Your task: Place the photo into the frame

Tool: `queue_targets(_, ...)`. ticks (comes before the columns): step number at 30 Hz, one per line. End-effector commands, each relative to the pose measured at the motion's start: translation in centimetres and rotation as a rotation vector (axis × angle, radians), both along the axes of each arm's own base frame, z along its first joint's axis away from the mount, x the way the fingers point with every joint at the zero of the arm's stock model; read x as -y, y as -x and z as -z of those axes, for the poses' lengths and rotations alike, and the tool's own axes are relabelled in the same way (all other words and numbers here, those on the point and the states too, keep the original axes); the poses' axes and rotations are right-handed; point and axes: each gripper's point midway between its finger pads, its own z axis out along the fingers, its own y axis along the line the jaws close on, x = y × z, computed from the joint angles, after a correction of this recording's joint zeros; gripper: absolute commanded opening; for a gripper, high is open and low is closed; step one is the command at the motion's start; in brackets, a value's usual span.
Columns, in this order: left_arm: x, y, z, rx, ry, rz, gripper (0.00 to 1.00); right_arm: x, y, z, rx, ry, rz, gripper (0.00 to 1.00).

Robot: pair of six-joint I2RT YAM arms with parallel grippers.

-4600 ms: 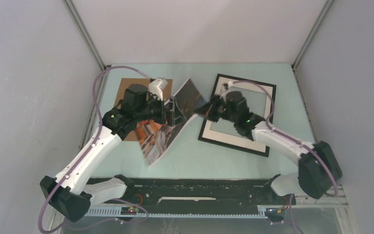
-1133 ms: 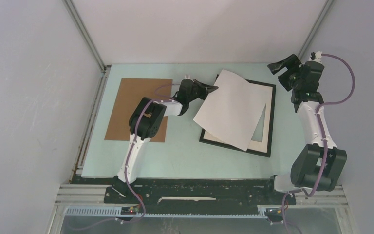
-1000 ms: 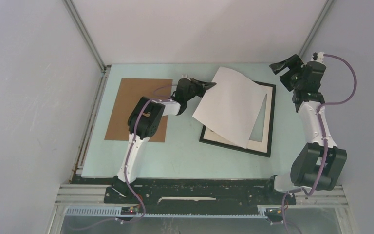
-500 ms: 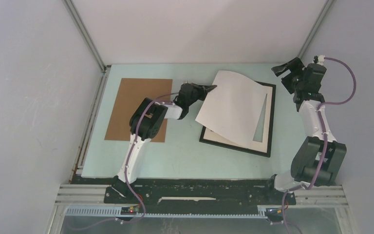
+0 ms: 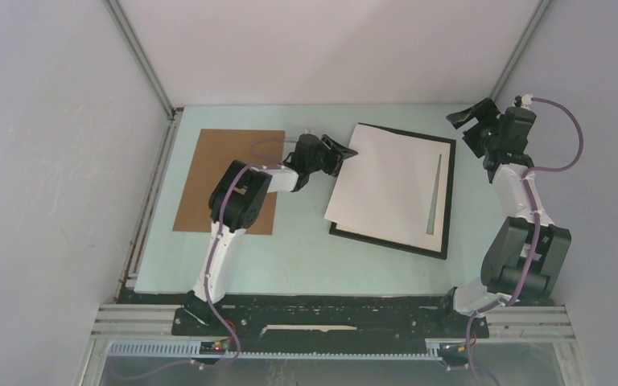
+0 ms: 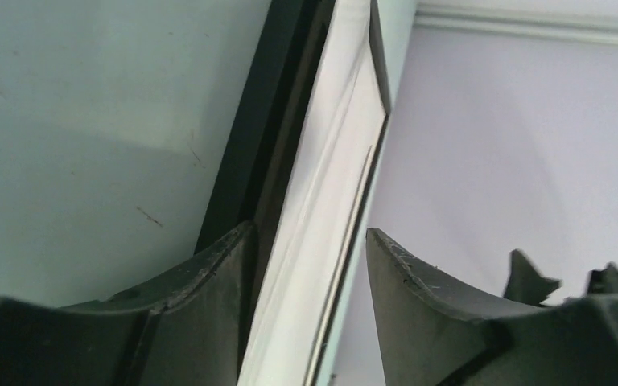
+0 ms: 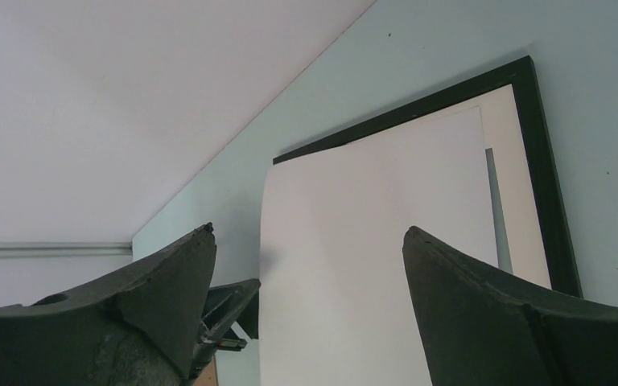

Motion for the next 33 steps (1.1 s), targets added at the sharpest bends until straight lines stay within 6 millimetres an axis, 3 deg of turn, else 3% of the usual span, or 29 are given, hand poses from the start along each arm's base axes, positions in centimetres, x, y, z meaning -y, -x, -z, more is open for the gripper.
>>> queue_targets(1, 0.2, 0.3, -6.1, 0.22, -0.2, 0.127, 0.62, 0.3, -0.6, -0.7, 0.045, 0.015, -0.002, 0.94)
queue_targets(6, 0.9, 0.8, -6.2, 0.272, -0.425, 0.179, 0.63, 0.1, -0.9, -0.3, 0.042, -0.001, -0.013, 0.99)
queue_targets(15, 5.2, 3.0, -6.5, 0.269, -0.44, 0.238, 0.58, 0.4, -0.9, 0.3, 0.028, -0.001, -0.013, 1.0)
queue_targets(20, 5.8, 3.7, -6.1, 0.264, -0.461, 0.234, 0.58, 0.6, -0.8, 0.5, 0.021, -0.008, -0.015, 1.0)
queue_targets(24, 4.4, 3.7, -6.5, 0.285, -0.511, 0.234, 0.52, 0.8, -0.8, 1.0, 0.011, -0.011, -0.017, 1.0)
queue_targets(27, 3.8, 4.0, -6.2, 0.233, -0.403, 0.278, 0.45, 1.2, -0.7, 1.2, 0.002, -0.019, -0.009, 1.0)
queue_targets(33, 6.0, 4.6, -7.3, 0.263, -0.177, 0.362, 0.28, 1.0, -0.7, 0.8, 0.025, -0.026, -0.008, 1.0)
